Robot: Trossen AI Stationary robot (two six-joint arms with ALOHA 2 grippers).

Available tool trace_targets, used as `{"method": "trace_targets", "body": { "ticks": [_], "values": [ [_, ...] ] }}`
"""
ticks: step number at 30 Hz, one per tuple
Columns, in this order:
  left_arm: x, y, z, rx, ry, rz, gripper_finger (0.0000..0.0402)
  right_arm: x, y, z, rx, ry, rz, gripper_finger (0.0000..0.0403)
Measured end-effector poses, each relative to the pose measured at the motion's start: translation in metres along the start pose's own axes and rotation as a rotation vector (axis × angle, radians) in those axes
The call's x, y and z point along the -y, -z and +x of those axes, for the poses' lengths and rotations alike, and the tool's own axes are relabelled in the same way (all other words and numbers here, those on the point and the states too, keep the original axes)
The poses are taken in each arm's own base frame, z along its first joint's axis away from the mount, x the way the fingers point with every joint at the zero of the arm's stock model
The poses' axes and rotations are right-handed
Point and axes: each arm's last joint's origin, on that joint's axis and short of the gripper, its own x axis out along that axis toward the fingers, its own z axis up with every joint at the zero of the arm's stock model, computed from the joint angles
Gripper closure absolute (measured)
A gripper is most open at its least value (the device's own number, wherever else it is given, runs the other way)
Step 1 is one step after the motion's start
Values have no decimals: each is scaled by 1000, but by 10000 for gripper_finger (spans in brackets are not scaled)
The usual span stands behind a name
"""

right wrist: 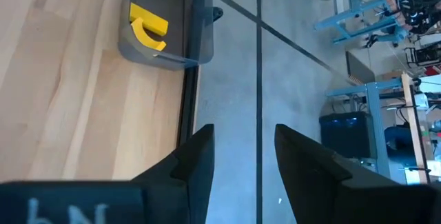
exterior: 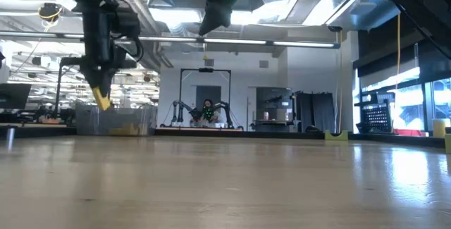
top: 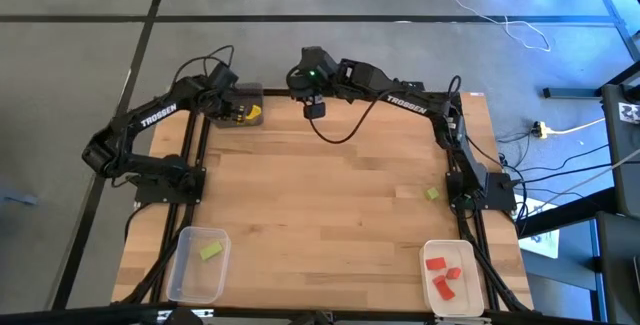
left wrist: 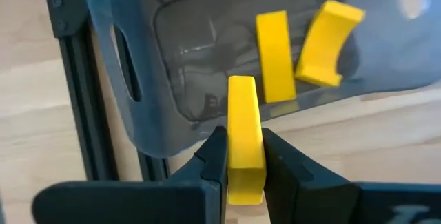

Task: Sort & place blocks by color
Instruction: Put the yellow block into the black bin, then put the top green block into the transparent bin

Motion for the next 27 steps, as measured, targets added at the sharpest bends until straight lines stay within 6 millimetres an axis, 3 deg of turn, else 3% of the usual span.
{"method": "trace_targets", "body": {
  "ticks": [10, 16, 27],
  "values": [
    [-5, 9, 28, 47, 43, -63, 348, 0, 0, 0, -2, -3, 0, 249],
    [-4, 10, 30, 53, 48, -62, 317, 0, 0, 0, -1, -3, 0, 249],
    [-3, 7, 29, 79, 53, -68, 309, 1, 7, 0, -45, -23, -10, 249]
  ]
}}
